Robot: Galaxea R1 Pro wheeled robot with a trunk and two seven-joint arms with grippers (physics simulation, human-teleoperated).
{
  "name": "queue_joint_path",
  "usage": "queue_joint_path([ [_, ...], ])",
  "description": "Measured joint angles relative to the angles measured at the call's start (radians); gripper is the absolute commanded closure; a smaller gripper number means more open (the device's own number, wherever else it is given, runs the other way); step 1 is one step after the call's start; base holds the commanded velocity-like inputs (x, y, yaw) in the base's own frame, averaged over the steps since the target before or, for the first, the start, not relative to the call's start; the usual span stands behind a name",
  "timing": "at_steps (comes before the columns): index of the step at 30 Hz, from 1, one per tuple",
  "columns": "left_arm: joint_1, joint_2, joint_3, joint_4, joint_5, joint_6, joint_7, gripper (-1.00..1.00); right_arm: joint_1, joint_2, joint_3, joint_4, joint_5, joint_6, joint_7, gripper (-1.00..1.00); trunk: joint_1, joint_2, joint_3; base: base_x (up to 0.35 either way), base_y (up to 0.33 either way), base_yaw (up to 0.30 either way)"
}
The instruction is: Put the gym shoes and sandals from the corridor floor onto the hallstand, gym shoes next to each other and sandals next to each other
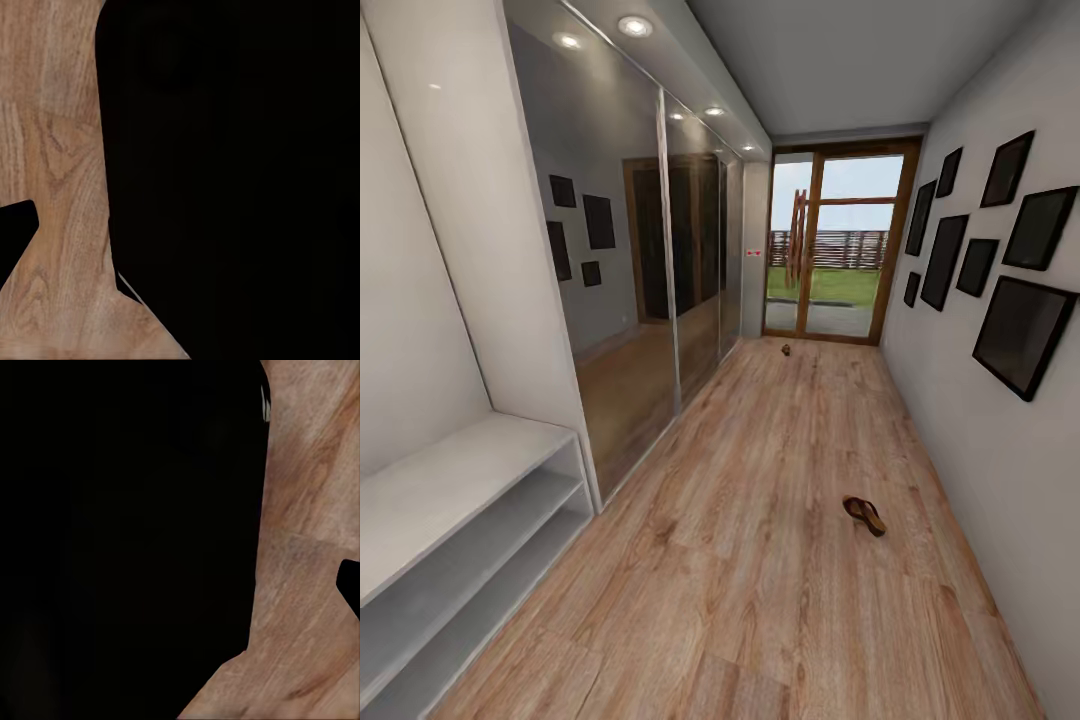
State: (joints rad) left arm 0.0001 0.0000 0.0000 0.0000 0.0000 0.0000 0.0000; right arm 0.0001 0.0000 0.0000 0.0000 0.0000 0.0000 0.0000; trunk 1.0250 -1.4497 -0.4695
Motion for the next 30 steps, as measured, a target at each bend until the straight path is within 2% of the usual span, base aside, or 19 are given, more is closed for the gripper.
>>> queue_joint_path([
  [5, 0.000, 0.000, 0.000, -0.006, -0.001, -0.026, -0.002, -1.00, -0.003, 0.026, 0.004, -0.029, 0.001, -0.025, -0.002, -1.00, 0.000, 0.000, 0.000, 0.000, 0.000, 0.000],
  [7, 0.000, 0.000, 0.000, -0.006, -0.001, -0.037, -0.002, -1.00, -0.003, 0.027, 0.004, -0.040, 0.001, -0.036, -0.002, -1.00, 0.000, 0.000, 0.000, 0.000, 0.000, 0.000],
  [16, 0.000, -0.004, 0.001, -0.004, -0.001, 0.001, -0.001, -1.00, -0.004, 0.042, 0.003, -0.059, 0.003, -0.030, -0.001, -1.00, 0.000, 0.000, 0.000, 0.000, 0.000, 0.000],
  [24, 0.000, 0.005, -0.004, -0.033, -0.004, -0.025, -0.001, -1.00, -0.004, 0.041, 0.004, -0.075, 0.005, -0.057, -0.001, -1.00, 0.000, 0.000, 0.000, 0.000, 0.000, 0.000],
  [30, -0.001, 0.022, -0.004, -0.067, -0.005, -0.058, -0.001, -1.00, -0.004, 0.015, 0.004, -0.108, 0.006, -0.090, -0.004, -1.00, 0.000, 0.000, 0.000, 0.000, 0.000, 0.000],
])
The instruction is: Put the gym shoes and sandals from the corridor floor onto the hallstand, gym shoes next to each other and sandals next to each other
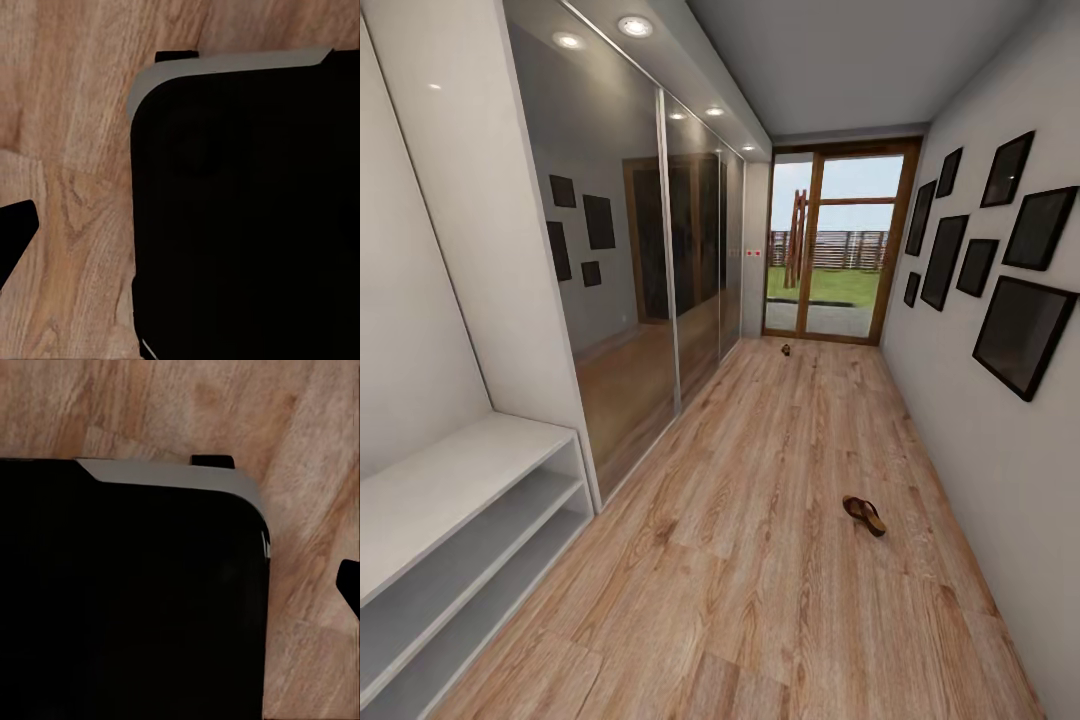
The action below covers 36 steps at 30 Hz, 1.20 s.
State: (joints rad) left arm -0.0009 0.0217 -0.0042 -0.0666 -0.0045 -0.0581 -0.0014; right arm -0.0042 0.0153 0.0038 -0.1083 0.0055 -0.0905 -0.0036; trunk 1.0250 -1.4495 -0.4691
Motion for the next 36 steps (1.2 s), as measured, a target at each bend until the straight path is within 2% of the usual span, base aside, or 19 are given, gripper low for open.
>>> queue_joint_path([
  [5, -0.002, 0.006, 0.000, -0.029, -0.001, -0.028, 0.000, -1.00, 0.000, -0.028, -0.002, -0.028, -0.001, -0.028, 0.000, -1.00, 0.000, 0.000, 0.000, 0.000, 0.000, 0.000],
  [12, -0.029, 0.009, -0.001, -0.069, -0.006, -0.066, -0.001, -1.00, -0.001, -0.046, -0.004, -0.068, -0.001, -0.067, -0.002, -1.00, 0.000, 0.000, 0.000, 0.000, 0.000, 0.000],
  [13, -0.053, 0.009, -0.001, -0.099, -0.006, -0.253, -0.001, -1.00, -0.001, -0.046, -0.005, -0.120, -0.001, -0.199, -0.002, -1.00, 0.000, 0.000, 0.000, 0.000, 0.000, 0.000],
  [14, -0.065, 0.009, -0.001, -0.109, -0.007, -0.261, -0.001, -1.00, -0.004, -0.047, -0.004, -0.267, -0.001, -0.205, -0.002, -1.00, 0.000, 0.000, 0.000, 0.000, 0.000, 0.000],
  [20, -0.130, 0.008, -0.001, -0.124, -0.006, -0.264, -0.001, -1.00, -0.005, -0.048, -0.006, -0.366, -0.002, -0.209, -0.002, -1.00, 0.000, 0.000, 0.000, 0.000, 0.000, 0.000],
  [24, -0.161, 0.008, -0.001, -0.126, -0.006, -0.270, -0.001, -1.00, -0.016, -0.049, -0.006, -0.399, -0.002, -0.210, -0.002, -1.00, 0.000, 0.000, 0.000, 0.000, 0.000, 0.000],
  [29, -0.205, 0.010, 0.003, -0.127, 0.004, -0.326, 0.002, -1.00, -0.065, -0.049, -0.007, -0.426, -0.003, -0.208, -0.002, -1.00, 0.000, 0.000, 0.000, 0.000, 0.000, 0.000],
  [36, -0.210, 0.011, 0.006, -0.113, 0.009, -0.354, -0.001, -1.00, -0.082, -0.048, -0.003, -0.406, 0.001, -0.208, 0.001, -1.00, 0.000, 0.000, 0.000, 0.000, 0.000, 0.000],
])
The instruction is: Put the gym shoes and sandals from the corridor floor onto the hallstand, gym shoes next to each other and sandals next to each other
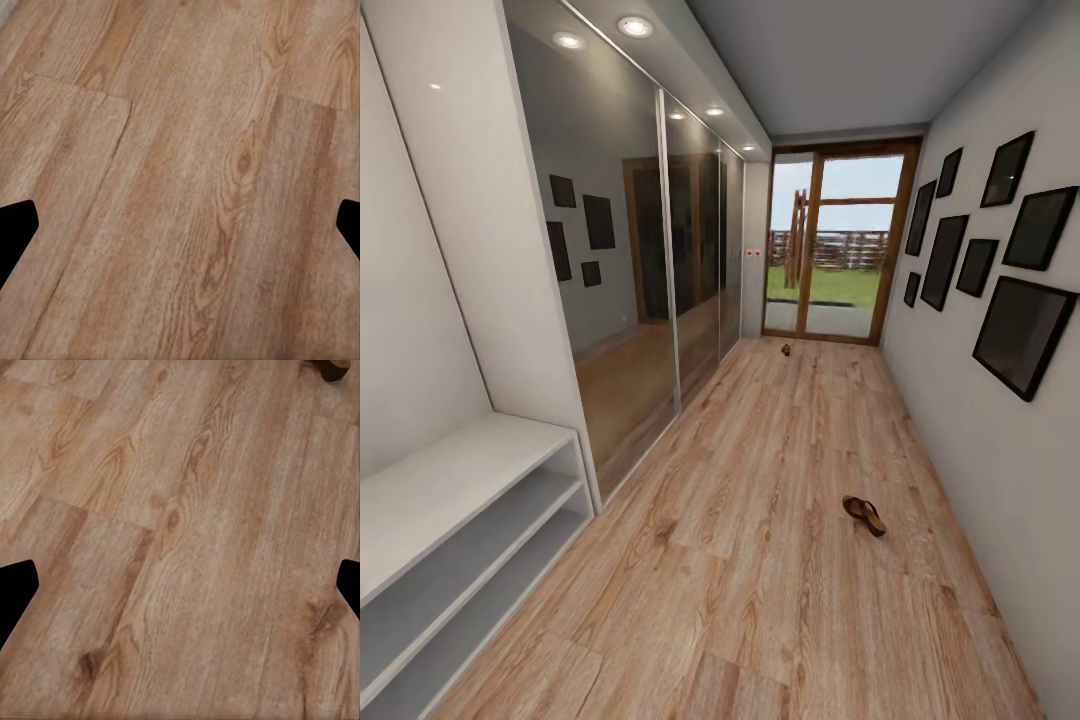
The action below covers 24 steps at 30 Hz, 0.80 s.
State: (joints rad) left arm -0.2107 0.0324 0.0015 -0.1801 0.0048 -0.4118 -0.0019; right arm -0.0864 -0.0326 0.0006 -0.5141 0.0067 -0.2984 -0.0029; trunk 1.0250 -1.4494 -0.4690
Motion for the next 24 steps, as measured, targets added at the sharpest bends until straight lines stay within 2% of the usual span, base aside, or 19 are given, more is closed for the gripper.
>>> queue_joint_path([
  [11, 0.010, 0.005, 0.001, 0.003, 0.003, -0.004, -0.001, -1.00, -0.002, 0.000, -0.002, 0.019, -0.001, -0.002, -0.002, -1.00, 0.000, 0.000, -0.001, 0.000, 0.000, 0.017],
  [18, 0.011, 0.007, 0.002, 0.003, 0.032, -0.002, -0.005, -1.00, -0.002, 0.000, -0.002, 0.021, -0.001, -0.002, -0.003, -1.00, 0.000, 0.000, -0.008, 0.000, 0.000, 0.141],
  [19, 0.011, 0.007, 0.002, 0.003, 0.049, -0.004, -0.008, -1.00, -0.002, 0.000, -0.003, 0.022, -0.002, -0.002, -0.003, -1.00, 0.000, 0.000, -0.009, 0.000, 0.000, 0.180],
  [24, 0.011, 0.005, 0.001, 0.003, 0.061, -0.006, -0.010, -1.00, -0.002, 0.000, -0.003, 0.023, -0.002, -0.003, -0.010, -1.00, 0.000, 0.000, -0.015, 0.000, 0.000, 0.211],
])
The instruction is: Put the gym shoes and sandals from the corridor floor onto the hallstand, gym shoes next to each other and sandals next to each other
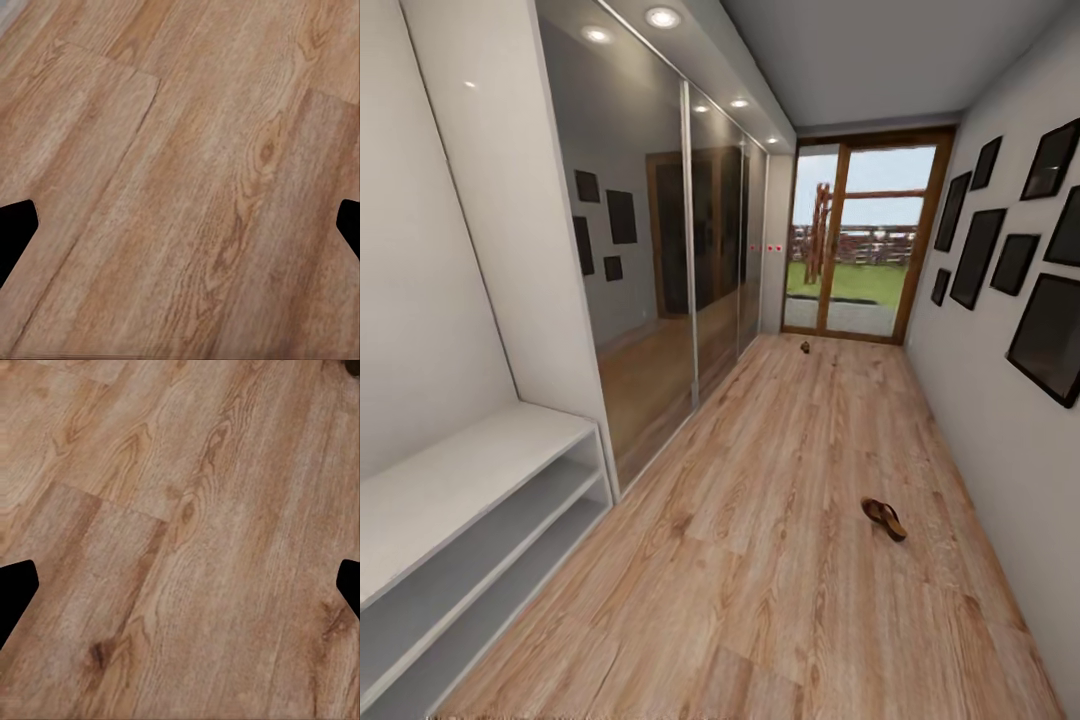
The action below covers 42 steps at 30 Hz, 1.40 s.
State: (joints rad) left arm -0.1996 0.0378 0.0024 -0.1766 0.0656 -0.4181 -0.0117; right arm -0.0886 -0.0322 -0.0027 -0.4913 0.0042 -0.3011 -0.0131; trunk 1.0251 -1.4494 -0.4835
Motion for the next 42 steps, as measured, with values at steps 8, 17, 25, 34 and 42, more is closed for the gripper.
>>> queue_joint_path([
  [8, 0.000, -0.001, 0.000, -0.001, 0.004, 0.001, -0.001, -1.00, 0.000, 0.003, 0.001, 0.000, -0.002, 0.000, -0.082, -1.00, 0.000, 0.000, -0.007, 0.000, 0.000, 0.242],
  [17, 0.000, -0.002, 0.000, 0.000, 0.005, 0.001, -0.001, -1.00, 0.000, 0.010, 0.005, 0.003, 0.000, 0.001, -0.101, -1.00, 0.000, 0.000, -0.013, 0.000, 0.000, 0.251],
  [25, 0.000, -0.002, 0.000, 0.002, 0.006, 0.000, -0.001, -1.00, 0.000, 0.009, 0.003, 0.003, -0.002, 0.002, -0.102, -1.00, 0.000, 0.000, -0.019, -0.077, 0.000, 0.255],
  [34, -0.001, 0.000, 0.009, 0.001, 0.021, -0.001, -0.001, -1.00, 0.000, 0.005, 0.001, 0.002, -0.003, 0.002, -0.103, -1.00, 0.001, 0.000, -0.025, -0.281, 0.000, 0.256],
  [42, -0.002, 0.006, 0.013, 0.001, 0.029, -0.001, -0.001, -1.00, 0.000, 0.006, 0.001, 0.002, -0.004, 0.002, -0.103, -1.00, 0.000, 0.000, -0.031, -0.104, 0.000, 0.256],
])
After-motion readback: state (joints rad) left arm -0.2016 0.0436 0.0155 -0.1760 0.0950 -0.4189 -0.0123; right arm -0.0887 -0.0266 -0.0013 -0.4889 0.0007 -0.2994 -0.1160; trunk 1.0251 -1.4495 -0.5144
